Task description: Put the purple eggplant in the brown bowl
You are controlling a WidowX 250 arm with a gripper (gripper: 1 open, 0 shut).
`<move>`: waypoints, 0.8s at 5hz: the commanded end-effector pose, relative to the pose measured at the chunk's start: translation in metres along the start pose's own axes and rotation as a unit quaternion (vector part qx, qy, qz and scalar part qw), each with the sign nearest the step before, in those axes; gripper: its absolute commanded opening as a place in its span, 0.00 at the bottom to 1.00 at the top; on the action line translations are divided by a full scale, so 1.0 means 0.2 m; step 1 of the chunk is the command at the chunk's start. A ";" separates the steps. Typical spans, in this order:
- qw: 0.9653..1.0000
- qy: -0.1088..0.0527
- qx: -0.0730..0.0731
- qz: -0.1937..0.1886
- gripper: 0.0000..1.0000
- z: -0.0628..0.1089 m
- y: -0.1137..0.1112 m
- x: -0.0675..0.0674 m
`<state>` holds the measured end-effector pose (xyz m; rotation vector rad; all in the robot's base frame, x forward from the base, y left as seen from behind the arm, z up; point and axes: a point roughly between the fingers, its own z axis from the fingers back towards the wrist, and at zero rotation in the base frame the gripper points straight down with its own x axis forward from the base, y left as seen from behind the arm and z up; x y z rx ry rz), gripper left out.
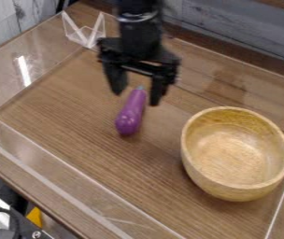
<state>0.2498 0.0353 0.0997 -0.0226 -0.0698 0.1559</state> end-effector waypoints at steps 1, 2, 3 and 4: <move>1.000 -0.024 0.002 -0.017 1.00 -0.06 0.13 0.03; 0.999 -0.022 0.003 -0.044 1.00 -0.14 0.12 -0.01; 0.997 -0.025 0.001 -0.073 1.00 -0.20 0.08 -0.02; 0.998 -0.032 0.002 -0.053 1.00 -0.21 0.05 0.04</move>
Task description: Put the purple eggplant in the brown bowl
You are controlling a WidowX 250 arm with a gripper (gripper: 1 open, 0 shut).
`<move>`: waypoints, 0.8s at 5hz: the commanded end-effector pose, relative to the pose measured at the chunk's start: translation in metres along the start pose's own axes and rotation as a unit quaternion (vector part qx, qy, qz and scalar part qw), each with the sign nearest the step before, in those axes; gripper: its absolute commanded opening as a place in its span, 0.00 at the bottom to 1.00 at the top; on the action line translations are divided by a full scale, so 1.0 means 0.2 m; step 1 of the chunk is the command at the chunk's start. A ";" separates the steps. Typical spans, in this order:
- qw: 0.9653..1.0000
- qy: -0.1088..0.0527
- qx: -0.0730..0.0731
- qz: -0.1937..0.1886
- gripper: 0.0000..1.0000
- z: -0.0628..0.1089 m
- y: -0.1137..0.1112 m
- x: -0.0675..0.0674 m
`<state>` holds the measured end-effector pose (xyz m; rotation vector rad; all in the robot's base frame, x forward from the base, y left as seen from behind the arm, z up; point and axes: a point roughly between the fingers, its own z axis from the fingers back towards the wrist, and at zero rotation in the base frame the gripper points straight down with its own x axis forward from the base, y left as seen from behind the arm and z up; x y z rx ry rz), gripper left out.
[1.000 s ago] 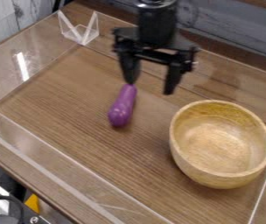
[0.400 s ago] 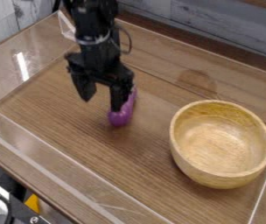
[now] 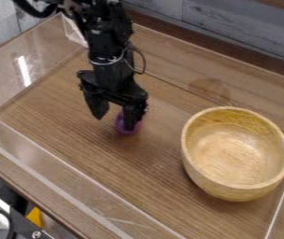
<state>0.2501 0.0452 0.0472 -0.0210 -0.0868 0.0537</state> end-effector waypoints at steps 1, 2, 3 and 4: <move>0.999 -0.029 0.007 0.019 1.00 0.04 0.00 0.10; 0.999 -0.028 0.007 0.018 1.00 -0.04 0.01 0.13; 0.999 -0.029 0.008 0.018 0.00 -0.09 0.02 0.16; 1.000 -0.022 0.005 0.018 0.00 -0.05 -0.01 0.15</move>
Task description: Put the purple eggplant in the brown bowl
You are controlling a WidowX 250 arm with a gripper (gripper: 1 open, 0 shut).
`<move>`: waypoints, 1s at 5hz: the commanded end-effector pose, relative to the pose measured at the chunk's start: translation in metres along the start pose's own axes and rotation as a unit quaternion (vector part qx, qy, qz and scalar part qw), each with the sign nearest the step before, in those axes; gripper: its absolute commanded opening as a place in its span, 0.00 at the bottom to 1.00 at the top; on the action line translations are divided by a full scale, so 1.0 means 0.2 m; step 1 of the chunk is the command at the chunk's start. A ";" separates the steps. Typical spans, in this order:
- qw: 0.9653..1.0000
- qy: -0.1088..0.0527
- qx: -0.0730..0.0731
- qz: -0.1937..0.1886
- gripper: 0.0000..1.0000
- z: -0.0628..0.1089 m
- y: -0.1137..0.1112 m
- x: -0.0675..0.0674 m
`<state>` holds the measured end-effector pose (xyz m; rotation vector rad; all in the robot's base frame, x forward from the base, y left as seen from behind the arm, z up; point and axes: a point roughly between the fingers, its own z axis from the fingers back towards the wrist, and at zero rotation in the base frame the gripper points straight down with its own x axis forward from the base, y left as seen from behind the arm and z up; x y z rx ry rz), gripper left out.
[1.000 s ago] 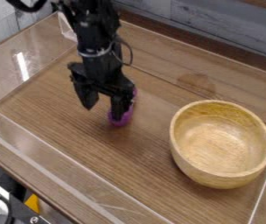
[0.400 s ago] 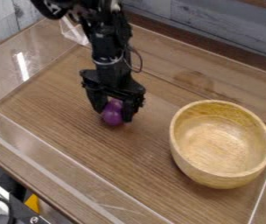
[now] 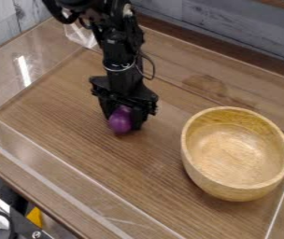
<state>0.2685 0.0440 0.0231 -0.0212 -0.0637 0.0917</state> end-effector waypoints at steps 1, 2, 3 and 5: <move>1.000 -0.027 0.001 -0.001 0.00 0.13 -0.03 0.06; 1.000 -0.026 -0.002 0.000 0.00 0.16 -0.07 0.06; 0.999 -0.035 -0.009 -0.006 0.00 0.26 -0.16 0.07; 0.999 -0.019 -0.034 -0.015 0.00 0.33 -0.35 0.03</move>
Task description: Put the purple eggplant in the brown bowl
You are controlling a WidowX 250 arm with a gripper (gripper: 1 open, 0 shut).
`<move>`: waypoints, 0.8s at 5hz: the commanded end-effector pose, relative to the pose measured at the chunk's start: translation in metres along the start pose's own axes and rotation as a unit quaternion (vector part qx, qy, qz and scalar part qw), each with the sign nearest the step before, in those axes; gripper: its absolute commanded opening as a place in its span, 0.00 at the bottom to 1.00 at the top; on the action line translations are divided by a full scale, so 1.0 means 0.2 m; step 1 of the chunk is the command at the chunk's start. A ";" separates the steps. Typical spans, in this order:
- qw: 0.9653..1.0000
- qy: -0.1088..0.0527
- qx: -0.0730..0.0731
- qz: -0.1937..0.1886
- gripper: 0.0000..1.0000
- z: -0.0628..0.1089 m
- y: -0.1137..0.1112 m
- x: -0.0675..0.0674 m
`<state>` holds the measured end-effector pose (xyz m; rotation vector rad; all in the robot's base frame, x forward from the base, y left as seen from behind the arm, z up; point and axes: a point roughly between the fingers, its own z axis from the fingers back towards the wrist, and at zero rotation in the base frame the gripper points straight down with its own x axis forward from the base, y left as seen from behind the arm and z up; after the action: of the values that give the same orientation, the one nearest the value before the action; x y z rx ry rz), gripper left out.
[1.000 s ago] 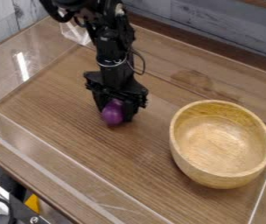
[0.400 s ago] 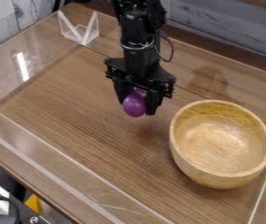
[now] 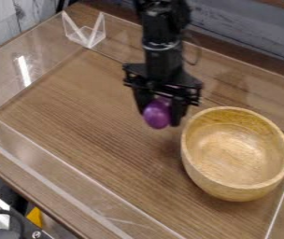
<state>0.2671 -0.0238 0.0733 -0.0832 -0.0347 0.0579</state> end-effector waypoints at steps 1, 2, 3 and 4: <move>0.999 -0.029 -0.012 -0.020 0.00 0.08 -0.20 0.04; 0.996 -0.019 -0.022 -0.081 0.00 0.05 -0.34 -0.03; 0.991 -0.013 -0.031 -0.130 0.00 0.02 -0.43 -0.09; 0.986 -0.012 -0.034 -0.163 0.00 -0.01 -0.44 -0.13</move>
<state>0.2424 -0.1109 0.0666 -0.1337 -0.0283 -0.2570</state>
